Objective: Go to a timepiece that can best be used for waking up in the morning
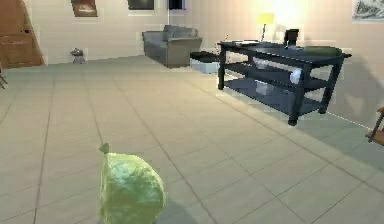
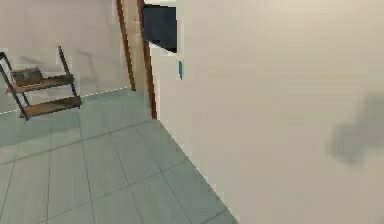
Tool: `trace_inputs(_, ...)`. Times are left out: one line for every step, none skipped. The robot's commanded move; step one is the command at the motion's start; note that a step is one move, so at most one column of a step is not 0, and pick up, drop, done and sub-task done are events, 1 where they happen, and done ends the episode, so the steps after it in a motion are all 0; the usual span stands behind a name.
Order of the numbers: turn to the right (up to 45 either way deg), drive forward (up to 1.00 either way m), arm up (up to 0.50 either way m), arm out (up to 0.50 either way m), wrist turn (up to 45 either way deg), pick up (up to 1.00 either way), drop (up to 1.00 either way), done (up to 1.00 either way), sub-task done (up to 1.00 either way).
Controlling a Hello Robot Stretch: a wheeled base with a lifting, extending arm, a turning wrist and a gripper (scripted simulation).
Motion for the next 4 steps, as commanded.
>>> trace_inputs(45.0, 0.00, 0.00, 0.00, 0.0, 0.00, 0.00, 0.00, 0.00)
trace_inputs(18.0, 0.00, 0.00, 0.00, 0.0, 0.00, 0.00, 0.00, 0.00)
trace_inputs(0.0, 1.00, 0.00, 0.00, 0.0, 0.00, 0.00, 0.00, 0.00)
trace_inputs(0.0, 0.85, 0.00, 0.00, 0.0, 0.00, 0.00, 0.00, 0.00)
